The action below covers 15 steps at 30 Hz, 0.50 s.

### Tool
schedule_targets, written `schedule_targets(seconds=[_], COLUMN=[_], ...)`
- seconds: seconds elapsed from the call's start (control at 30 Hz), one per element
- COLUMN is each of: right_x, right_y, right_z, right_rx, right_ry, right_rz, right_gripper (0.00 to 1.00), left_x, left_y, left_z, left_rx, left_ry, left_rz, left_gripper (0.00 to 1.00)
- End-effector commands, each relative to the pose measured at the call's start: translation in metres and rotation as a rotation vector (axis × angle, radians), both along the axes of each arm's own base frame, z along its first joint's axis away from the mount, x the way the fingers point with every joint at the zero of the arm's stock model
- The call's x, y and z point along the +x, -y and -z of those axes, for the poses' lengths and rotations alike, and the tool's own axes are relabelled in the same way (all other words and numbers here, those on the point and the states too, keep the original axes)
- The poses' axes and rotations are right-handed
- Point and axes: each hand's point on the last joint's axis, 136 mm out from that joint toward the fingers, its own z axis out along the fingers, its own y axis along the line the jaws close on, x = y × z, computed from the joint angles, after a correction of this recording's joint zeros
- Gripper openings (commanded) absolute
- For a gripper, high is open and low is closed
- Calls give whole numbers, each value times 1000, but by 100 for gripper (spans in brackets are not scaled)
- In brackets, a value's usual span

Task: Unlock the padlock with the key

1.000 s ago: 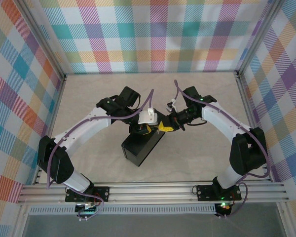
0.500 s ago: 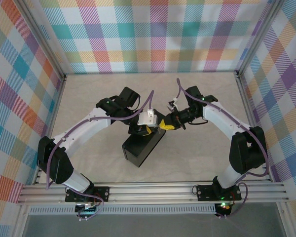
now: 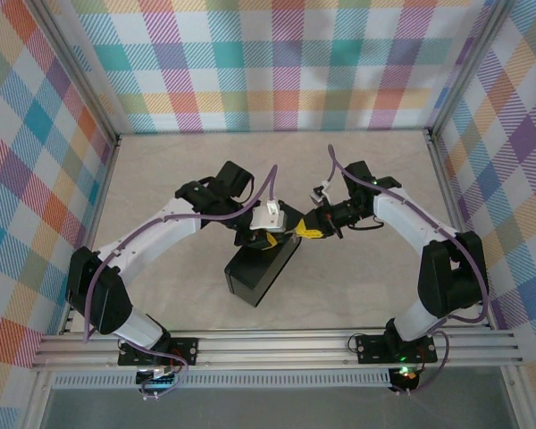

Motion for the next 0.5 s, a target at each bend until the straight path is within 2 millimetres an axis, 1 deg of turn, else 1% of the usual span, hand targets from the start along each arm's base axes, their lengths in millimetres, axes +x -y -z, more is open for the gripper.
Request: schedule_targets(seconds=[0.0,0.1,0.2,0.27,0.4,0.47], right_x=[-6,-10,-13,-13,-14,-13], right_y=[0,0,1,0,1,0], right_z=[-16,-20,-23,-24,-12,-9], right_rx=[49,75,79,89,77,76], right_ry=[26,21,21,19,-2,-11], right_rz=[-23,-21,-25,-27,-25,-24], right_gripper=[0,0,0,0,0,0], left_x=[-11,-13,-19,-19,-20,-20], left_y=[-3,-4,-8,-9,-10,-10], left_z=[4,3,12,18,25,25], left_rx=[4,14,47,75,93,86], left_ry=[8,19,6,-20,-61,-58], left_rz=[30,62,113,116,117,122], left_gripper=[28,29,28,26,25,25])
